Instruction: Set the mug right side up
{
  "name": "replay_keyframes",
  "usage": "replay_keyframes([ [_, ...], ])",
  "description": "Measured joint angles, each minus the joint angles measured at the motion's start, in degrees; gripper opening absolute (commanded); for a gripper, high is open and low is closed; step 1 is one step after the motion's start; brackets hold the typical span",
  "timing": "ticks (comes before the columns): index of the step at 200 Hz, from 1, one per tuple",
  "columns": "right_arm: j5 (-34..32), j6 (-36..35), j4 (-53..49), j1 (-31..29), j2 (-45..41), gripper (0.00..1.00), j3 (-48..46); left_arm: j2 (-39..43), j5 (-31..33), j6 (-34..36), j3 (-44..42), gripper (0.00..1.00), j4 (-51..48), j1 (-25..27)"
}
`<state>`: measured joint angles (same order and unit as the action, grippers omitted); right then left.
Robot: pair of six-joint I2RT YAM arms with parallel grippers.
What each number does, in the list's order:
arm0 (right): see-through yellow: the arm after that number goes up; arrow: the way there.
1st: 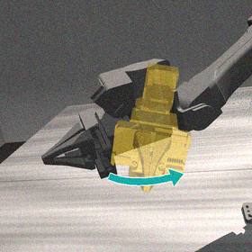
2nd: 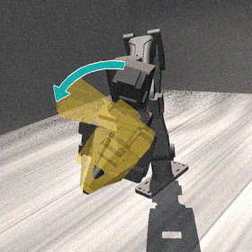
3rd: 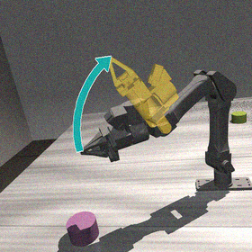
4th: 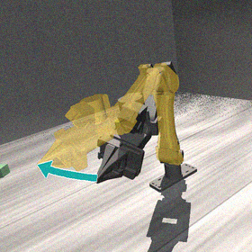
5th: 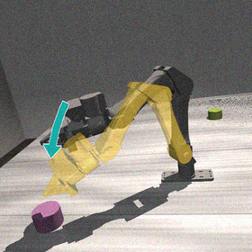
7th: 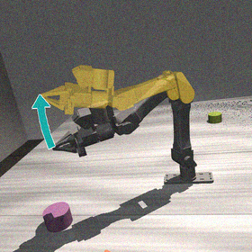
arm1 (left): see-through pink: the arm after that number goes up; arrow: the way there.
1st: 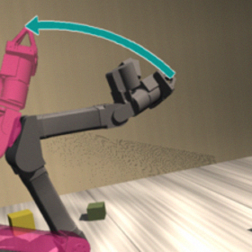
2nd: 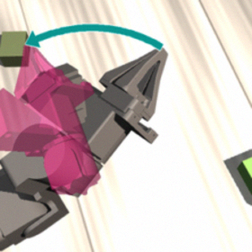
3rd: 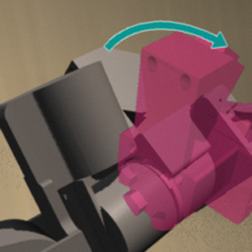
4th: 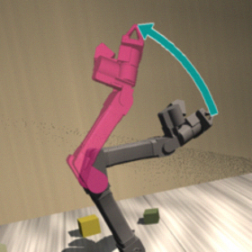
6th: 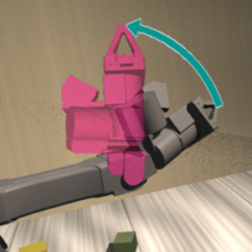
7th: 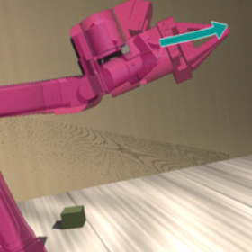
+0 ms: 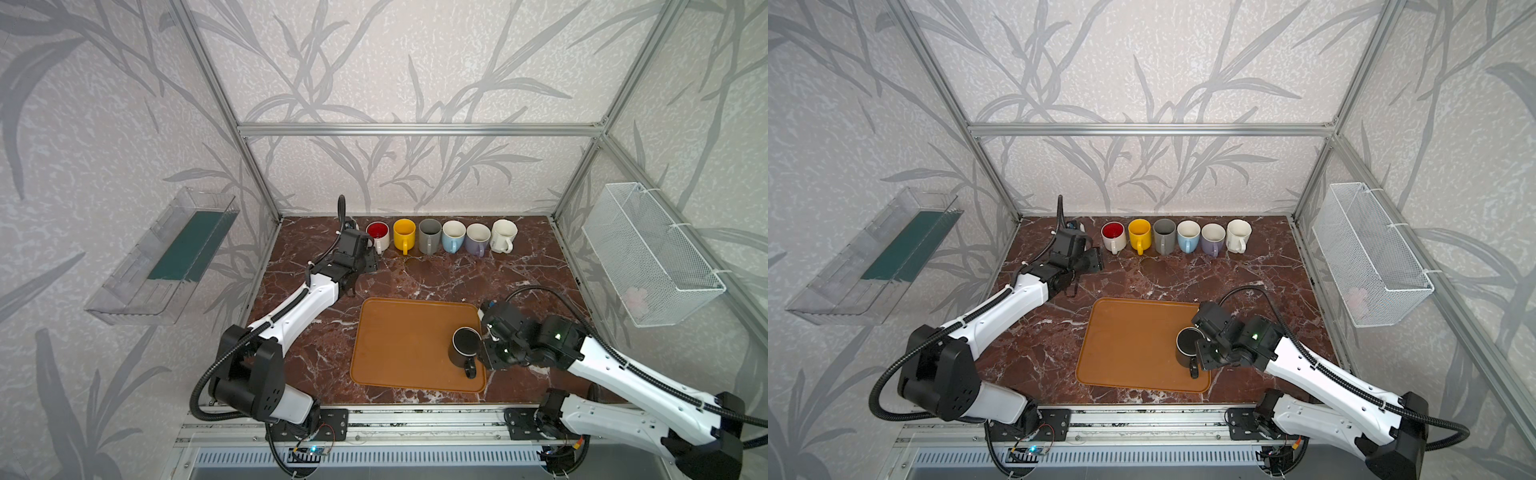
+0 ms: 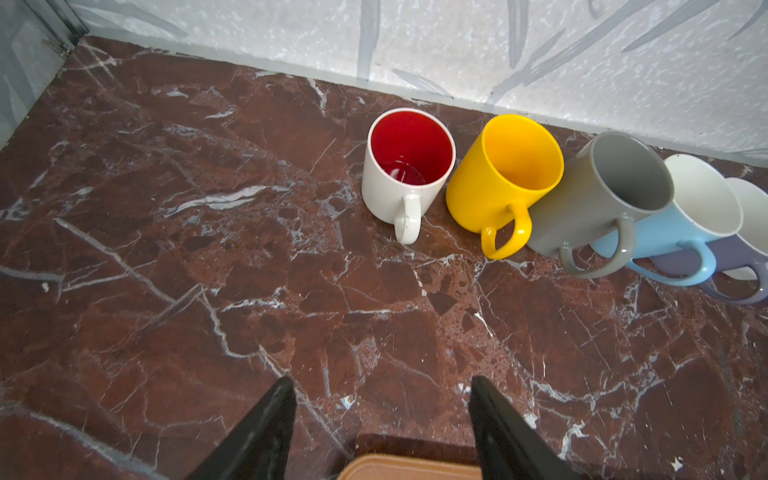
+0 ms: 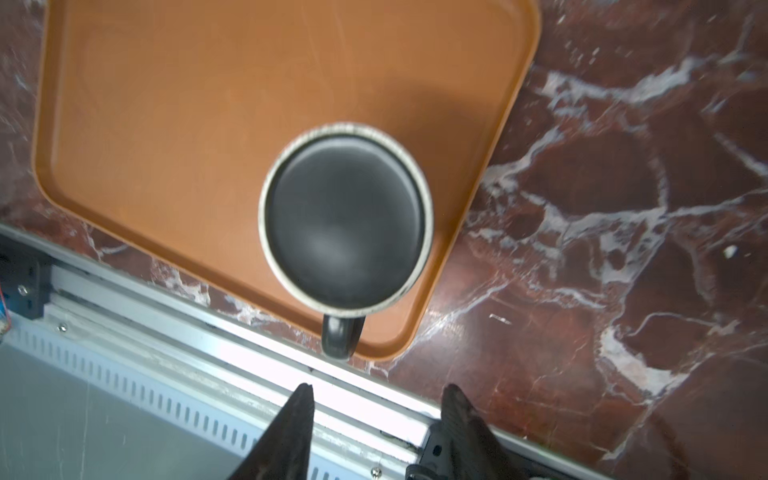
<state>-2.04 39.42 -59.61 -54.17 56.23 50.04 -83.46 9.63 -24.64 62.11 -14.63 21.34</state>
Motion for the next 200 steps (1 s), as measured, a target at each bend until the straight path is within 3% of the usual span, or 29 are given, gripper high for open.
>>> replay_keyframes([
  [34, -0.92, 6.51, 2.08, -6.14, 1.33, 0.51, -3.56, 2.29, -0.37, -0.72, -1.16, 0.69, -0.22, 0.00],
  [123, -2.80, 9.55, 11.47, -6.73, 8.22, 0.51, -5.70, 3.39, -1.01, -1.05, -1.20, 0.69, -1.31, 0.00],
  [200, -7.43, 9.42, 11.80, -6.23, 12.24, 0.35, -5.70, 6.99, -0.68, -1.07, -1.53, 0.69, -2.84, 0.26],
])
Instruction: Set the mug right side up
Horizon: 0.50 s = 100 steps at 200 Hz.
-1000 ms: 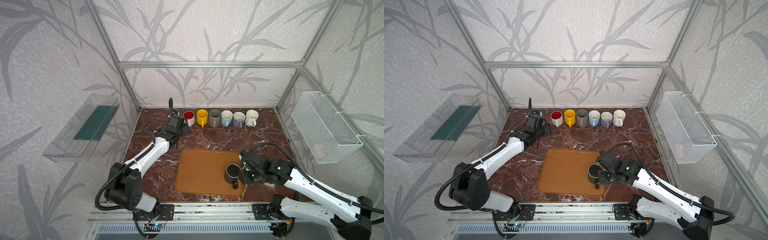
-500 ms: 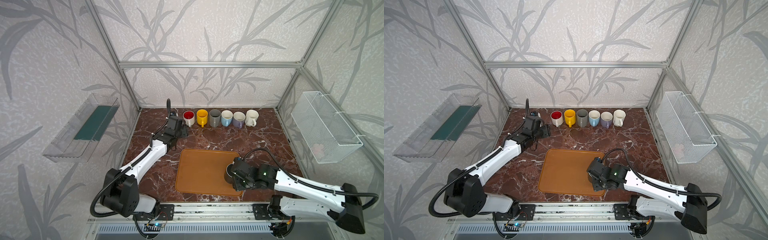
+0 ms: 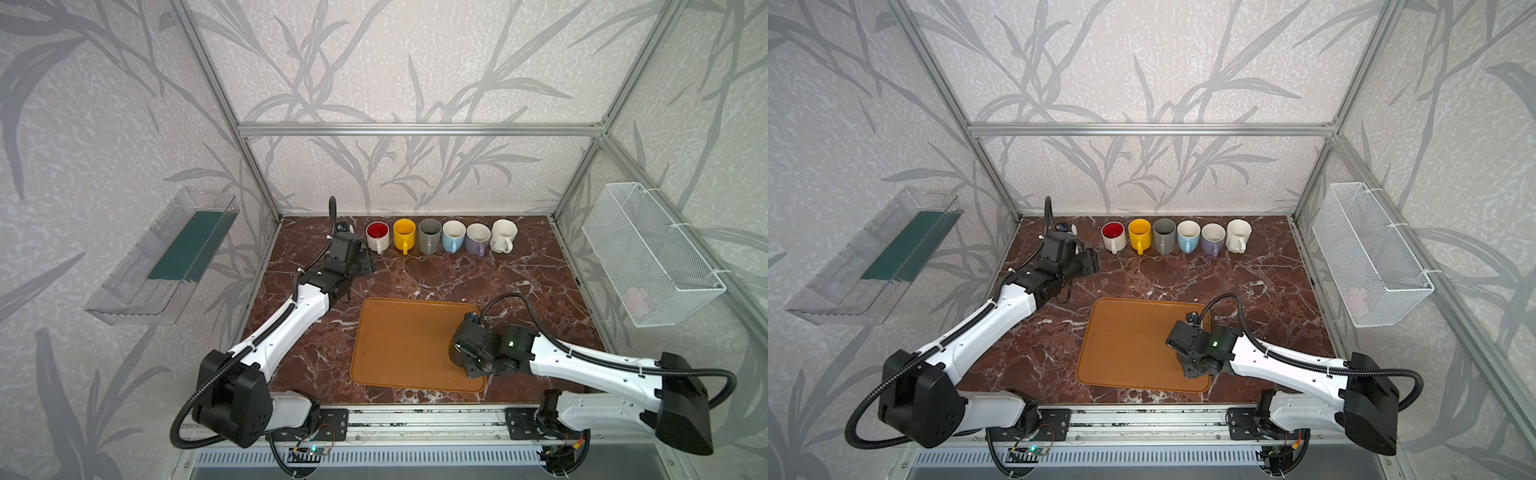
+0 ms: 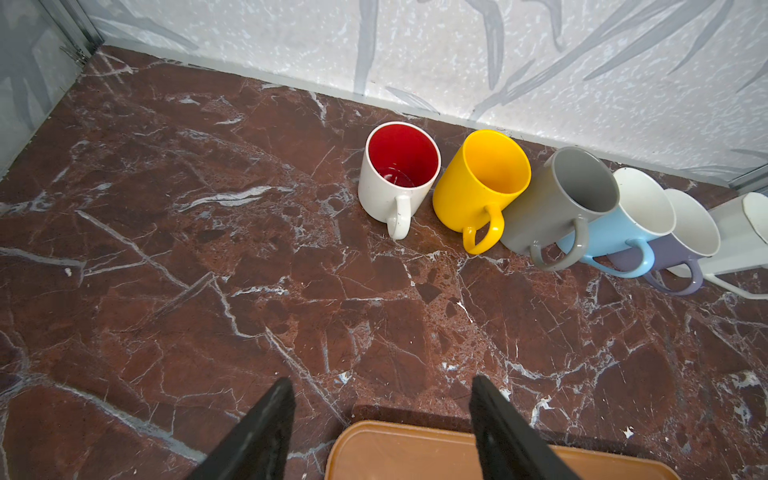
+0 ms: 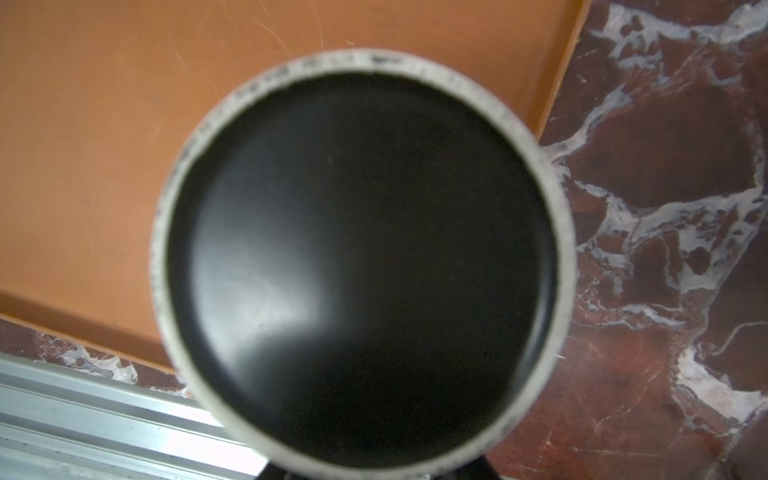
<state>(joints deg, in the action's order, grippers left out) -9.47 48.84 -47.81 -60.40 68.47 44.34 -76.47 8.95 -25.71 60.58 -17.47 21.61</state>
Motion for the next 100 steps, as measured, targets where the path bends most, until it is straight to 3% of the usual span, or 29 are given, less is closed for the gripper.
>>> replay_keyframes([
  [100, 0.46, -3.87, 1.40, 3.48, 3.15, 0.21, 0.02, 0.55, 0.57, 0.07, -0.55, 0.69, -1.44, 0.00],
])
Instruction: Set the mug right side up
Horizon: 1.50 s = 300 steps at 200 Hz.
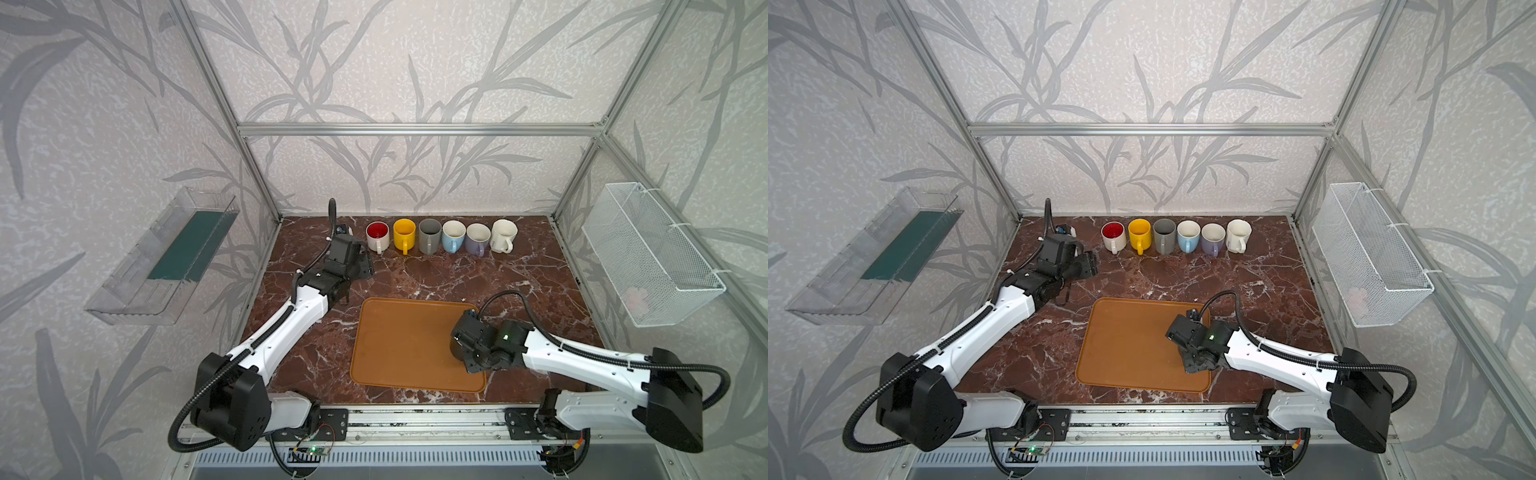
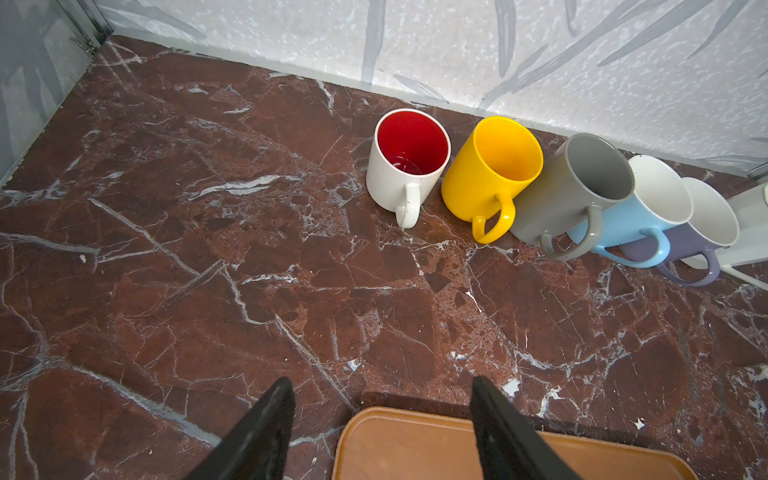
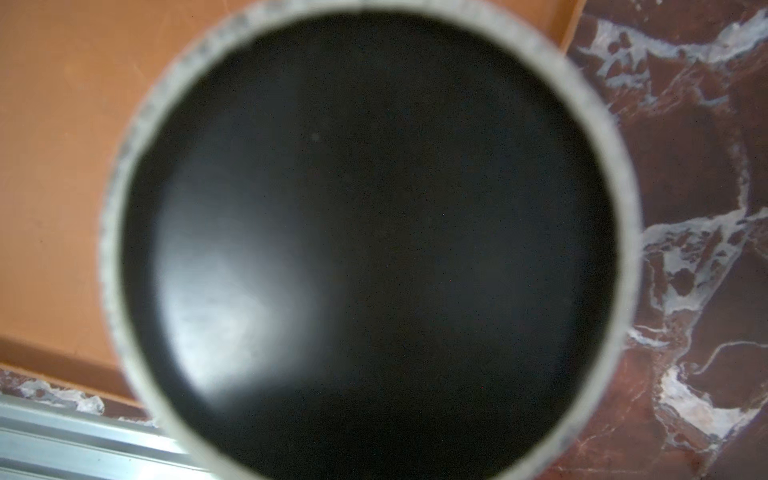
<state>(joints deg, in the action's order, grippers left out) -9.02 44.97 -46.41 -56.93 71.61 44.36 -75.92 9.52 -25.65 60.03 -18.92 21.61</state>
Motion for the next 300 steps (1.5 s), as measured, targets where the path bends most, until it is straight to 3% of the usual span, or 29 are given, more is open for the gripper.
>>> replay_keyframes([
  [38, 0.68, -2.16, 0.15, 1.18, 1.57, 0.00, 1.20, 0.00, 0.44, 0.13, 0.00, 0.69, -0.33, 0.00],
  [175, 13.18, -11.10, 5.64, 10.67, -3.26, 0.00, 1.53, 8.35, -2.01, 2.08, -2.40, 0.61, -3.87, 0.00],
  [231, 20.55, -12.02, 17.03, 13.92, -2.47, 0.00, -0.07, 9.62, -3.67, 2.03, -4.15, 0.59, -4.13, 0.00],
  [300, 29.16, -11.43, 34.91, 15.72, 8.52, 0.00, -1.22, 8.74, -8.26, 0.09, -8.11, 0.59, -2.60, -0.28],
])
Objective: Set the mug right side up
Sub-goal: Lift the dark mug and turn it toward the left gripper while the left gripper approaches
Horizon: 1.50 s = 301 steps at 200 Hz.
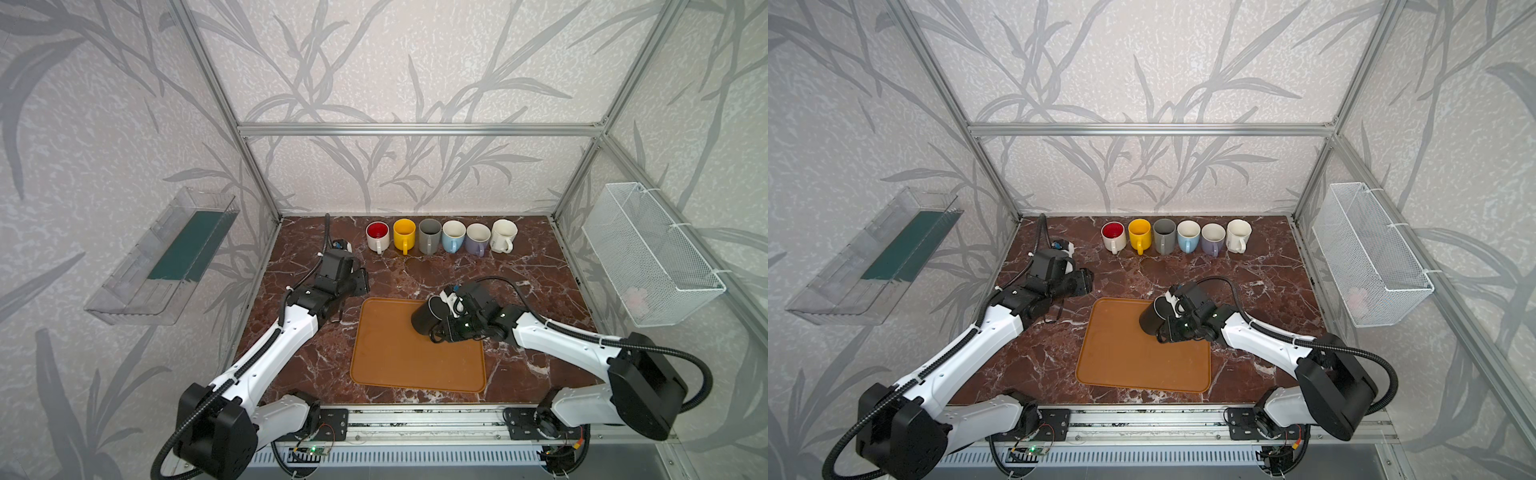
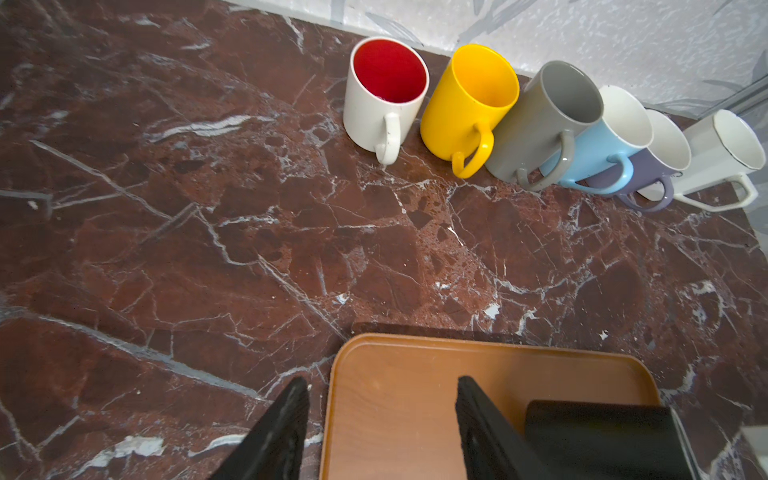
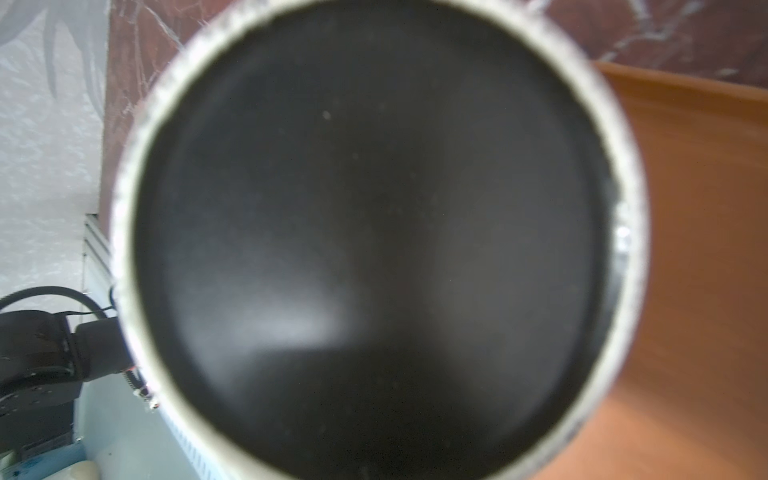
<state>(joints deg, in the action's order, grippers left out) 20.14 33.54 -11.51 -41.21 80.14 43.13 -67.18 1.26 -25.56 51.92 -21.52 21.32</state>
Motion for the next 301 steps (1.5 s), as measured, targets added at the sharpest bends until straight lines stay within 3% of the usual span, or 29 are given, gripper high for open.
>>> replay_keyframes([
  [83, 14.36, 7.30, 20.83, 2.91, 15.63, 0.00, 11.67, -0.48, -8.09, -3.76, -3.17, 0.58, 6.10, -1.18],
  [139, 21.46, 12.52, 31.74, 4.61, 19.89, 0.00, 19.41, 4.83, -15.28, -6.14, -6.01, 0.57, 11.28, -3.45],
  [200, 23.82, 12.09, 34.93, 6.58, 19.93, 0.00, 25.70, 7.61, -30.56, -13.42, -6.23, 0.55, 23.17, -13.27],
  [254, 23.96, 10.82, 35.21, 7.17, 19.89, 0.00, 30.29, 7.48, -43.10, -19.15, -6.60, 0.55, 35.74, -14.29],
  [301, 24.90, 10.80, 35.26, 7.28, 19.21, 0.00, 32.33, 6.16, -47.78, -21.68, -6.54, 0.55, 41.90, -14.34],
])
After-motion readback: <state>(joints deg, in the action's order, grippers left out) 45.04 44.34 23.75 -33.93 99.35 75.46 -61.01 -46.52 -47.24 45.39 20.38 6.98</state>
